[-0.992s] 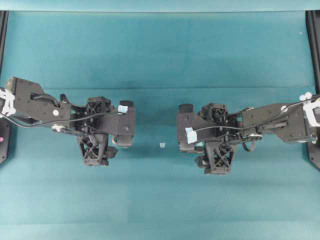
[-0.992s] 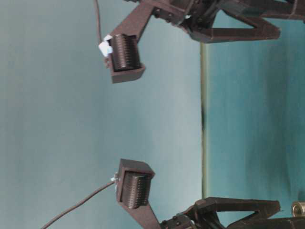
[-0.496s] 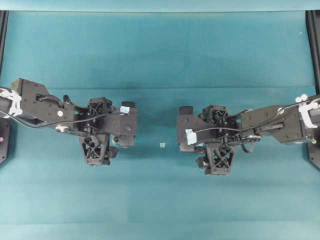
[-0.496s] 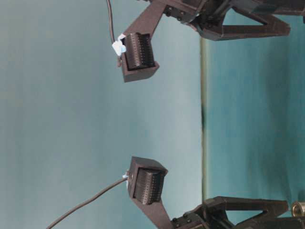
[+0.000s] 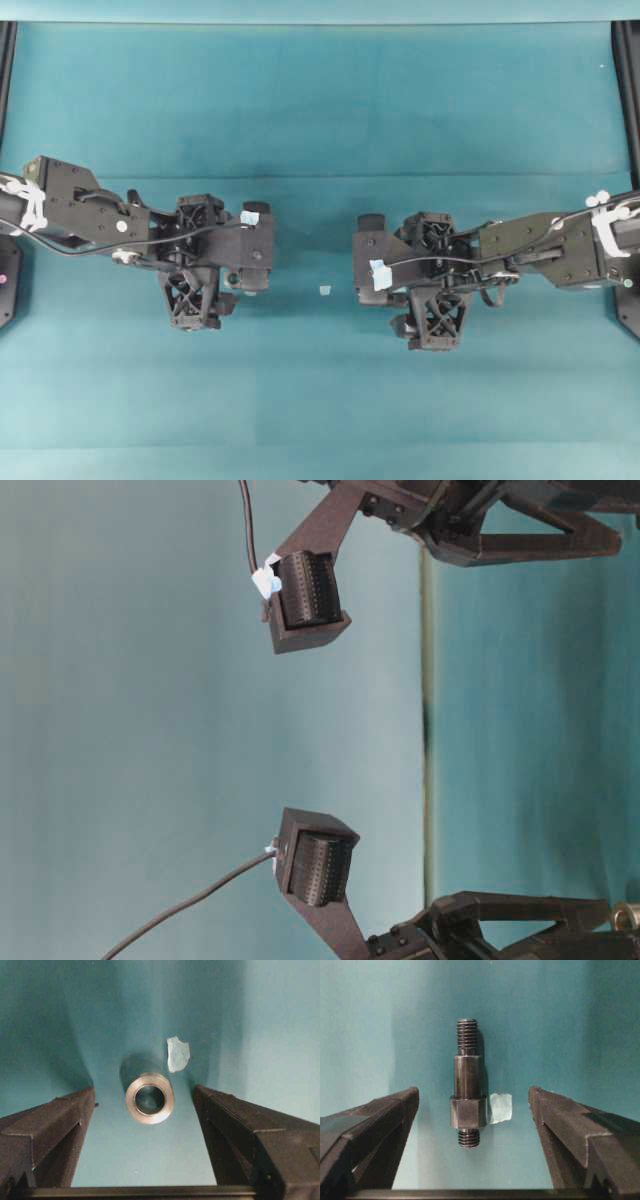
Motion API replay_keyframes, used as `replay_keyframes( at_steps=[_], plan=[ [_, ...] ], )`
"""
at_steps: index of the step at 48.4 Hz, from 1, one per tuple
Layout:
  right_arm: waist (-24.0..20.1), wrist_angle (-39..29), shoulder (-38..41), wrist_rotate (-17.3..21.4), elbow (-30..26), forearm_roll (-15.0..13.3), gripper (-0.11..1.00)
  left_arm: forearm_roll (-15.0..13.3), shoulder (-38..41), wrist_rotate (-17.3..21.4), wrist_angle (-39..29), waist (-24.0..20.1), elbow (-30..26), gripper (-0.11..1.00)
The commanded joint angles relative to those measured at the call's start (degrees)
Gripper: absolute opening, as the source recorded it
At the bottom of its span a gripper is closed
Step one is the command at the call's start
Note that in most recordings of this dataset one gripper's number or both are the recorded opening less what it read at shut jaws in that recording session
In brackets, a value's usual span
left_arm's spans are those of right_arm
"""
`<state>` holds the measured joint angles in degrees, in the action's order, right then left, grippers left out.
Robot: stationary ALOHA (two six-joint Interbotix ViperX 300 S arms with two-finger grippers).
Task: Insert the washer onto the shaft with both hands.
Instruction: 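Close left gripper on the washer and right gripper on the shaft hex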
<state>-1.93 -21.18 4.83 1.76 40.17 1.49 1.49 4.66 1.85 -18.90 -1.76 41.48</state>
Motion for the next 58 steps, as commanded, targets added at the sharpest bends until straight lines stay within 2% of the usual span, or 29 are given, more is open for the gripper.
replay_keyframes(
  at_steps=[1, 17, 45, 58],
  plan=[
    [-0.1, 0.4, -0.2, -0.4, -0.3, 0.1, 0.95, 0.1, -0.3, 0.1, 0.2, -0.2, -0.3, 0.88],
    [-0.1, 0.2, -0.2, -0.4, 1.9, 0.2, 0.95, 0.1, -0.4, 0.0, 0.2, -0.2, -0.3, 0.88],
    [0.2, 1.1, 0.3, -0.4, 0.8, 0.1, 0.94, 0.1, -0.4, -0.2, 0.2, -0.1, -0.2, 0.88],
    [0.2, 0.2, 0.4, -0.4, 0.6, 0.2, 0.90, 0.1, -0.4, -0.2, 0.2, -0.1, -0.1, 0.87]
  ],
)
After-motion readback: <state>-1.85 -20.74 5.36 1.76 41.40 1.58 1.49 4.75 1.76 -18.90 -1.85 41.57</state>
